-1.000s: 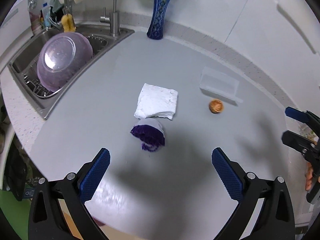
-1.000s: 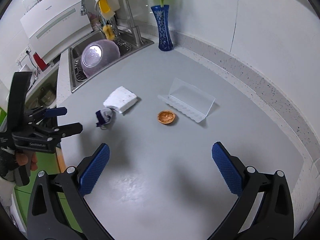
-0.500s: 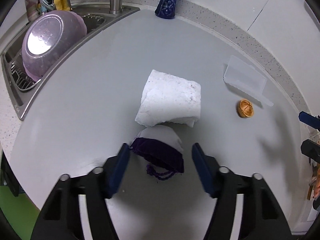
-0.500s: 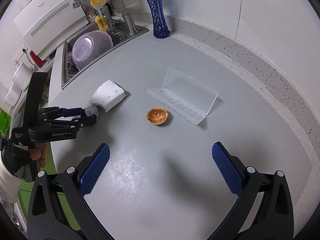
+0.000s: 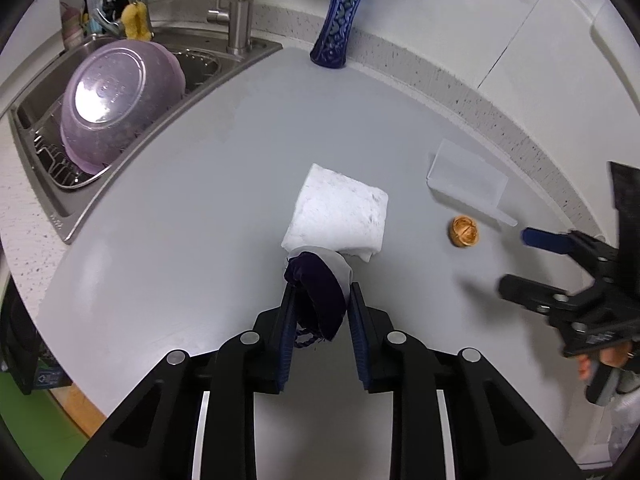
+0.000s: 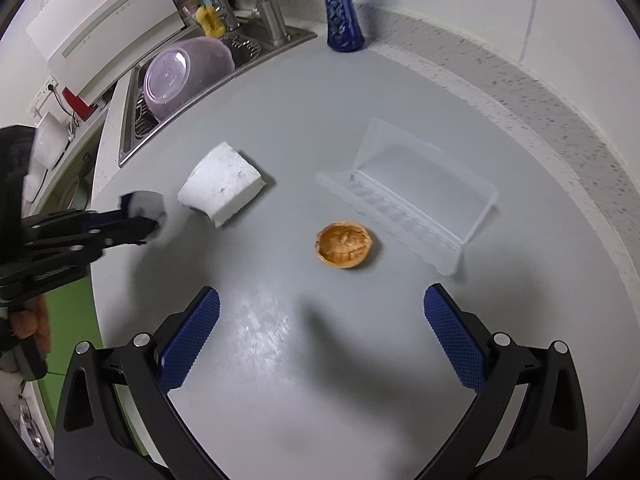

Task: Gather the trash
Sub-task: 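Grasp the walnut shell with the right gripper while the left gripper holds the bundle, then carry the bundle and shell over the wastebasket and open the left gripper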

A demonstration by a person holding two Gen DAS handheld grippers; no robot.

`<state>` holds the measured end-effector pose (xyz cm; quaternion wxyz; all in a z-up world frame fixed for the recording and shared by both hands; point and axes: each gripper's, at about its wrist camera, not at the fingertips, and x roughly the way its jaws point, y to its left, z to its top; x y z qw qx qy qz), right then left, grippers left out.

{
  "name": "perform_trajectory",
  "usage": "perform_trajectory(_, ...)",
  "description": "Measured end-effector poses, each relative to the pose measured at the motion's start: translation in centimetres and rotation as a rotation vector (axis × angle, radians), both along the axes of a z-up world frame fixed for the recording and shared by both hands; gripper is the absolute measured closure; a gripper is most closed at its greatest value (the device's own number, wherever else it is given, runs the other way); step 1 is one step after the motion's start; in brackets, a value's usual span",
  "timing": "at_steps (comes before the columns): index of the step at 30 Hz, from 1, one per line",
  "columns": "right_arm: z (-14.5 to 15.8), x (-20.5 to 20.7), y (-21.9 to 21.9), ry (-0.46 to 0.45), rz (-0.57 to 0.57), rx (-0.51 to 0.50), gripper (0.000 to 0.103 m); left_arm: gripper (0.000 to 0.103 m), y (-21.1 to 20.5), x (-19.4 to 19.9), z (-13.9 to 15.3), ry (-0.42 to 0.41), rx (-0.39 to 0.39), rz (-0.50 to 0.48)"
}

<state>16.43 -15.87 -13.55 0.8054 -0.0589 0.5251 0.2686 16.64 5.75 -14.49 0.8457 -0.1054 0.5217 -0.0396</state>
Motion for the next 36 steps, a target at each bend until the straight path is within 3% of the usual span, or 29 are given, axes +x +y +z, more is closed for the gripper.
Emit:
perform_trajectory(7,-2.0,1.9,1.3,0.014,0.011,-0.019,0.004,0.078,1.1,-0.9,0.7,-0.016,-0.002,0.026)
perform_trajectory(9,-2.3,2.2,1.5,0.008,0.014,-0.03,0.01,0.078,1.4,-1.1,0.7,-0.016,-0.002,0.036)
perform_trajectory(11,-2.7,2.6,1.9,-0.004,0.018,-0.062,0.027,0.078,1.6,-1.5,0.6,-0.015,-0.003,0.043)
perform_trajectory(14,-2.9,3.0,2.1,-0.009,0.023,-0.082,0.046,0.078,1.8,-1.9,0.6,-0.013,-0.003,0.052)
perform_trajectory(15,-3.0,3.0,2.1,-0.011,0.024,-0.09,0.048,0.078,1.8,-2.0,0.6,-0.013,-0.004,0.055)
perform_trajectory(17,-2.9,3.1,2.0,-0.025,0.02,-0.106,0.065,0.078,1.8,-2.1,0.7,-0.014,-0.005,0.058)
perform_trajectory(26,-1.3,1.9,1.5,-0.051,0.034,-0.083,0.066,0.078,1.5,-2.9,1.7,-0.033,-0.007,0.059)
perform_trajectory(31,2.1,-1.0,2.4,-0.103,0.095,-0.072,0.066,0.078,1.8,-4.9,3.4,-0.063,-0.001,0.084)
perform_trajectory(36,5.8,-5.3,5.4,-0.17,0.232,-0.058,0.066,0.078,3.5,-9.3,5.5,-0.091,0.024,0.154)
